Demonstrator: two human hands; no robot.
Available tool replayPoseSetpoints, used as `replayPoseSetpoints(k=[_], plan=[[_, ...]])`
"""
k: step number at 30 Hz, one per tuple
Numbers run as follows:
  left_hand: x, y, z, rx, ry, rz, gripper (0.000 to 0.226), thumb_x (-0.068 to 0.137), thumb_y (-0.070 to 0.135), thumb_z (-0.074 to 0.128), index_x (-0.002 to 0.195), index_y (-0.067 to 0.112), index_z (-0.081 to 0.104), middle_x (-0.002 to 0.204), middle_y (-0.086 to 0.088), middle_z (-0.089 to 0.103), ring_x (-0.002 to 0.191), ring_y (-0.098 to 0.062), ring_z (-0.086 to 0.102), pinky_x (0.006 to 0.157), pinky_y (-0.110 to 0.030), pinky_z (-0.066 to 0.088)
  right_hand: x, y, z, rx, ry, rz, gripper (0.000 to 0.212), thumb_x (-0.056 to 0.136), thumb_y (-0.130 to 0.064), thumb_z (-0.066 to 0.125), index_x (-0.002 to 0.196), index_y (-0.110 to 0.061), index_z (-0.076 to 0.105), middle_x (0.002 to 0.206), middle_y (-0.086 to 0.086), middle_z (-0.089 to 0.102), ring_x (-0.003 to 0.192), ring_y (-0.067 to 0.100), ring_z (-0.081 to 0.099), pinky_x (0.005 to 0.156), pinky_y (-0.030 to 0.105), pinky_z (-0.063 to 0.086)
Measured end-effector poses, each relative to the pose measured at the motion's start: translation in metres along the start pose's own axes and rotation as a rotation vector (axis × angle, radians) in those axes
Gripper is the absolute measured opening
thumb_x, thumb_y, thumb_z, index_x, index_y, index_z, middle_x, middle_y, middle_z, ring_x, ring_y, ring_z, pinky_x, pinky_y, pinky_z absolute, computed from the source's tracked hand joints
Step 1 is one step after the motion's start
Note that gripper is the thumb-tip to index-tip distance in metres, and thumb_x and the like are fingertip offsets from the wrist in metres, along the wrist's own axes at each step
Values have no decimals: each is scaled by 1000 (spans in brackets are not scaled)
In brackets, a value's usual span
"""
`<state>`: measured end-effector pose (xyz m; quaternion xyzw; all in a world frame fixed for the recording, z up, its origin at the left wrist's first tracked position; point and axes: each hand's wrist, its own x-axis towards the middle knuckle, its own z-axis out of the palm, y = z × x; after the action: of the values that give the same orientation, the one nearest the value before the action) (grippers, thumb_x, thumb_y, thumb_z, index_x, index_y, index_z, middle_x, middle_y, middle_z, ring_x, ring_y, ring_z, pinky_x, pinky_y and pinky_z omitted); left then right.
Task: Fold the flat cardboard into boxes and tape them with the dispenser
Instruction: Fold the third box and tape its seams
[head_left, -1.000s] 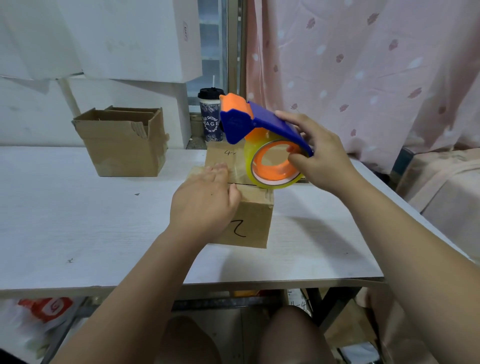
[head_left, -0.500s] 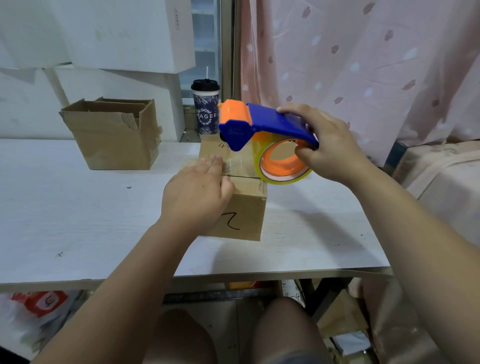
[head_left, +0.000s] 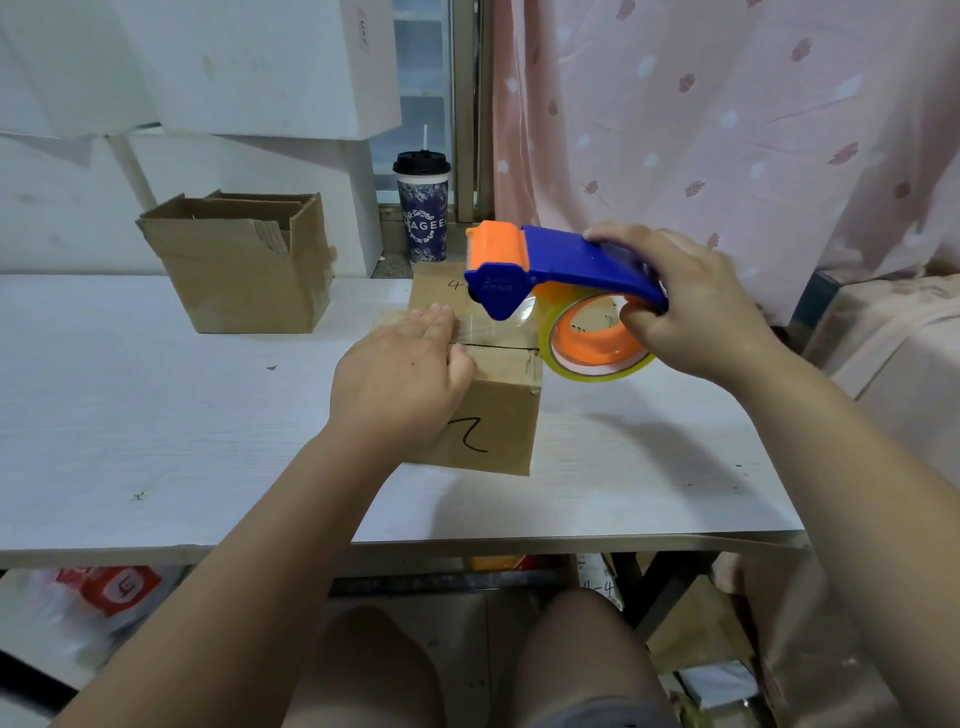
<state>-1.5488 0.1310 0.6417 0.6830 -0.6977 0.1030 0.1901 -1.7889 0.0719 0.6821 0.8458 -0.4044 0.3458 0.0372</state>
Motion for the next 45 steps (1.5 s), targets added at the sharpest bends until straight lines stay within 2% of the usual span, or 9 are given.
replayPoseSetpoints(k=[4,10,19,23,30,33,37,41,45], plan=[[-1,3,-1,-9,-6,-12,43,94,28,26,132,20,44,133,-2,52,119,-20,47,79,-32,39,-8,4,1,-23,-10,5,69,74,1,59,134,-30,47,102,-13,44,83,6,37,76,25,33],[0,5,-2,-9,-20,12,48,96,29,25,142,24,36,143,3,46,126,-17,43,85,-31,41,-16,7,3,-21,3,42,70,74,2,61,134,-30,48,100,-11,44,80,6,37,71,11,29],[0,8,-1,-16,-6,8,47,94,27,26,138,24,42,140,2,48,124,-17,44,77,-30,36,-13,3,-9,-93,-48,25,67,75,-3,64,134,-30,48,96,-12,47,81,11,42,70,10,26],[0,7,0,-6,-5,25,46,95,25,26,139,23,41,146,4,43,129,-16,41,85,-30,38,-17,5,-8,-88,-74,44,68,76,-4,63,135,-33,47,95,-11,46,81,10,41,69,11,26],[1,3,4,-41,-8,41,49,98,26,25,145,25,35,153,6,30,141,-9,24,104,-26,29,-42,14,22,97,-1,174,76,70,-5,57,137,-37,42,104,-1,55,83,13,44,75,27,36],[1,2,4,-45,-25,48,48,98,26,25,146,24,34,154,5,29,142,-11,23,108,-28,24,-48,20,34,154,26,215,79,72,-2,59,143,-32,38,114,2,56,91,11,47,79,20,37],[2,1,2,-12,-71,84,51,98,26,22,148,23,29,155,2,25,143,-13,20,114,-35,12,-58,19,48,208,79,239,74,69,-13,49,142,-23,41,109,-4,51,88,3,42,75,6,33],[1,2,-1,-9,-65,75,52,97,27,23,148,23,27,155,0,27,142,-15,24,112,-36,20,-66,15,63,350,148,338,63,74,-11,54,136,-19,44,116,-10,49,96,-7,47,75,4,36],[-5,1,-5,-53,-16,7,56,94,25,26,149,32,23,150,-4,36,129,-26,38,102,-39,30,-64,4,71,476,192,347,57,76,-15,54,129,-32,40,115,-20,46,103,-17,44,76,-1,38]])
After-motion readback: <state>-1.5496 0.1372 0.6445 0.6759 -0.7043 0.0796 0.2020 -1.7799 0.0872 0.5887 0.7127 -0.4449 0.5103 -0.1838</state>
